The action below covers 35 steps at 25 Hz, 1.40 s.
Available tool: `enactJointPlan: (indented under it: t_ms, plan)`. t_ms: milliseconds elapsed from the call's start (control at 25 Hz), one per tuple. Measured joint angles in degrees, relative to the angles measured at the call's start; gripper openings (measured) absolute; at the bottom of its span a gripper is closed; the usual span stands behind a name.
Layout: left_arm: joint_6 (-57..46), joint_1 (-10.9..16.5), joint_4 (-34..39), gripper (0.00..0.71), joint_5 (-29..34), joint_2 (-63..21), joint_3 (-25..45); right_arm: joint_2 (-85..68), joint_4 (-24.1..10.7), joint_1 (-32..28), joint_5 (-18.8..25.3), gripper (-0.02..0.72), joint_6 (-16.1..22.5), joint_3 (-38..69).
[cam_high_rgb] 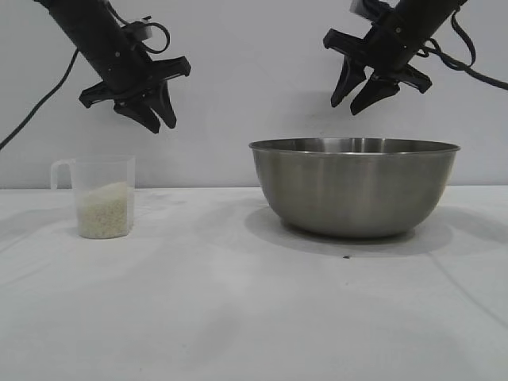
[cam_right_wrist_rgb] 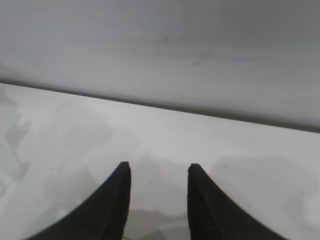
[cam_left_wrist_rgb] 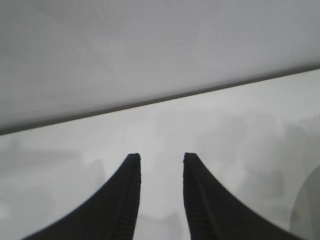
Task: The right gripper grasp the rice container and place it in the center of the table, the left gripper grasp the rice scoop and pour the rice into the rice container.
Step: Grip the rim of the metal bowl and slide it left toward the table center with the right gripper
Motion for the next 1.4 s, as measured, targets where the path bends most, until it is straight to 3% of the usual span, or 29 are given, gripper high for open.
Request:
enactJointPlan:
  t_ms: [320,480,640,800,1000,1200,1400]
  plan:
    - [0.0,0.0,0.2,0.174,0.9,0.0,-0.9,0.0,0.0,0.0,0.3,0.222,0.0,0.0]
    - [-0.1,0.0,2.7,0.174,3.2,0.0,-3.3,-0.5,-0.8,0.0,2.6,0.222,0.0,0.0]
    - [-2.8,0.0,5.9,0.174,4.9,-0.6,-3.9,-3.6,-3.6,-1.3,5.8,0.222,0.3,0.0]
    - [-3.1,0.0,6.0,0.174,5.2,-2.2,-3.9,-8.8,-7.2,-4.1,9.1,0.222,3.3,0.5]
    - [-3.1,0.0,5.8,0.174,5.6,-3.3,-4.0,-13.2,-12.1,-5.8,13.2,0.222,5.2,7.0]
    - [-3.1,0.0,5.8,0.174,5.8,-3.3,-4.0,-13.4,-14.4,-5.8,17.1,0.222,6.0,15.5]
    - [-3.1,0.0,5.8,0.174,6.0,-3.3,-4.0,-13.4,-16.0,-5.8,17.9,0.222,6.0,19.6]
